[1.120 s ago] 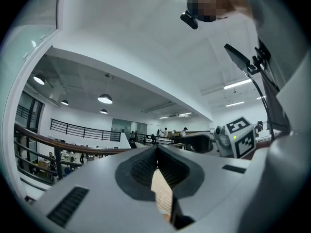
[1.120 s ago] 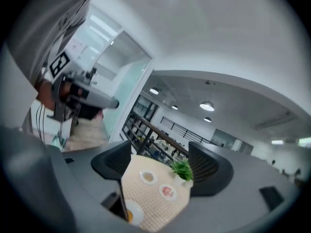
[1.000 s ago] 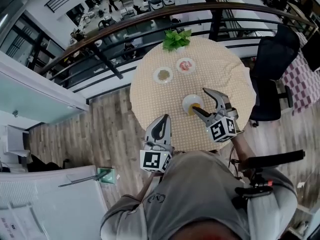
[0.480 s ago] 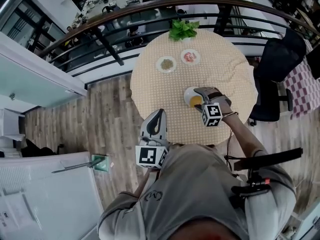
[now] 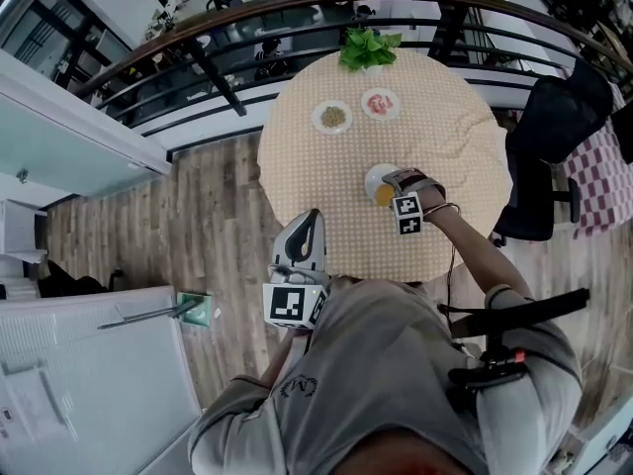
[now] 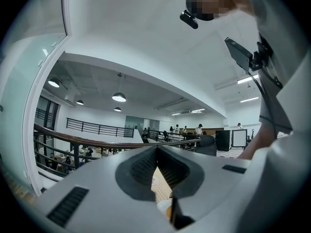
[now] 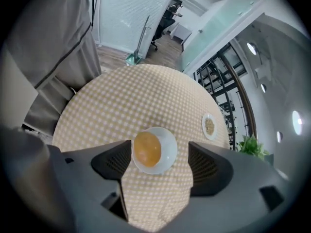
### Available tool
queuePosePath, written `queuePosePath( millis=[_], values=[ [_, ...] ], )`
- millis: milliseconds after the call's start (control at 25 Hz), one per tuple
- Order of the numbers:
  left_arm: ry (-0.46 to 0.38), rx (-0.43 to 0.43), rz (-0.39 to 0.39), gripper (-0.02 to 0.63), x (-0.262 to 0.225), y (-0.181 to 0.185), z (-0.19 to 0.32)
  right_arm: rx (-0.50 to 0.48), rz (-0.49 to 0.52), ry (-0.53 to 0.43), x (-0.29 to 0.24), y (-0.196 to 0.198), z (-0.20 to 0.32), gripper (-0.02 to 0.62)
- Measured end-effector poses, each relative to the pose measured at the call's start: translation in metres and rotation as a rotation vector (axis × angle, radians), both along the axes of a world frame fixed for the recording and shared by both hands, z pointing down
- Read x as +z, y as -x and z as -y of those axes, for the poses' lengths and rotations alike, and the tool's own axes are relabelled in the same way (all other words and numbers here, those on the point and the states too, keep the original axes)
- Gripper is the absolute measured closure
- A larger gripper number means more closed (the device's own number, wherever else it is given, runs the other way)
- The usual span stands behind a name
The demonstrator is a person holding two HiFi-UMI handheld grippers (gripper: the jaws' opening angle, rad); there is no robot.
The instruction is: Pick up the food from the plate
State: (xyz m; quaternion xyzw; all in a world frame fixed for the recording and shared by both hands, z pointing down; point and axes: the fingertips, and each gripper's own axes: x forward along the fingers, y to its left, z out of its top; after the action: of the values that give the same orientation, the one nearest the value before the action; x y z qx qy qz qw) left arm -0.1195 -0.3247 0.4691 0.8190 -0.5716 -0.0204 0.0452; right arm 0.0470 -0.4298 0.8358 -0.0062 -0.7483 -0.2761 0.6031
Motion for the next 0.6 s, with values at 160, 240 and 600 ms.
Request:
queuePosePath(
  millis=[160,240,600],
  values=[
    [0.012,-0.007,0.013,0.595,0.003,0.002,0.001,-0.013,-0.047,0.035,0.035,-0.003,0.004,0.245],
    [0.019,-0.013,0.020,0.595,0.003,0.004,0.002,-0.023,-0.069,0.051,0.050,-0.005,0.006,0.245],
    [0.046,-0.056,0.052,0.595,0.004,0.016,0.000,-0.069,-0.171,0.149,0.102,-0.002,0.011,0.245]
  ],
)
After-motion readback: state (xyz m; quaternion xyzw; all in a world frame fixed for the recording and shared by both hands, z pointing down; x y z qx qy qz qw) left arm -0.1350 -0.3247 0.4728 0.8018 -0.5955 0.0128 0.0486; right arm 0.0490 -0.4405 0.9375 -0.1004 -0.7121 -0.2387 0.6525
